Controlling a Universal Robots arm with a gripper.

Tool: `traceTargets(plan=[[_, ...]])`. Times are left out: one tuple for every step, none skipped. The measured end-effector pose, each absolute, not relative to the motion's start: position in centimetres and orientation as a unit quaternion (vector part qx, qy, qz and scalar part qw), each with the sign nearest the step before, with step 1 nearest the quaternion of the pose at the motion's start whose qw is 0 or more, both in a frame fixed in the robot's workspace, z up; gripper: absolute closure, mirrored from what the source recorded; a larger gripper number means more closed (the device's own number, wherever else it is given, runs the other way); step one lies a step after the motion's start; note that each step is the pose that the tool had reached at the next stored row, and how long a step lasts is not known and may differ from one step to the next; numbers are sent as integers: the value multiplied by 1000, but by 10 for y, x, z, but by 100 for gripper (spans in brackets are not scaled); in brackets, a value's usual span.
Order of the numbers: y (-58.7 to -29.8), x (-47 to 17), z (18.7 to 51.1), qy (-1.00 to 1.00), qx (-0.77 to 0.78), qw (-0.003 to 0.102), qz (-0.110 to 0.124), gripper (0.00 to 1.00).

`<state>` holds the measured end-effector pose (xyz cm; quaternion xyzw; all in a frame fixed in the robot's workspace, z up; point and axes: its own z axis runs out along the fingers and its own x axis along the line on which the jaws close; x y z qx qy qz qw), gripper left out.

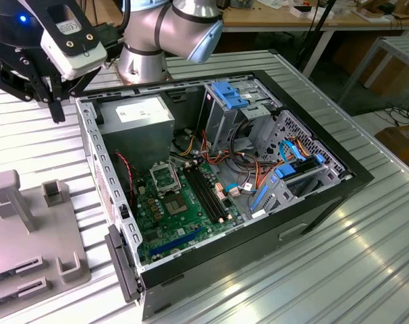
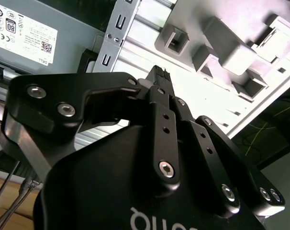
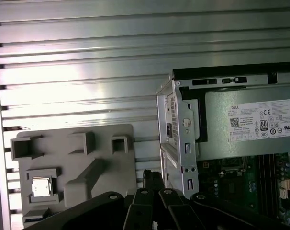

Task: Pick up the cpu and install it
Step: 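Reach for the cpu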

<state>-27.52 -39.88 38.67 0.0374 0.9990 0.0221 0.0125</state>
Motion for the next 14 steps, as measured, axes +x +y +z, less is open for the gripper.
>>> traceTargets(plan=[[-399,-276,387,999,37,12,22,89],[-399,-276,387,999,37,12,22,89],[-399,-277,387,999,37,12,22,89],[-399,-278,387,999,37,13,22,89],[-399,-278,387,999,37,12,22,89],[-399,-279,387,999,37,12,22,89],[-399,-280,386,999,37,12,22,89],[-399,-280,386,999,37,12,22,89],[-399,-280,386,999,37,12,22,89],[-399,-280,386,999,37,12,22,89],[-399,-280,386,999,37,12,22,89],[-399,-280,386,999,37,12,22,89],[-399,-280,386,999,37,12,22,89],[-399,-280,386,999,37,13,22,89]])
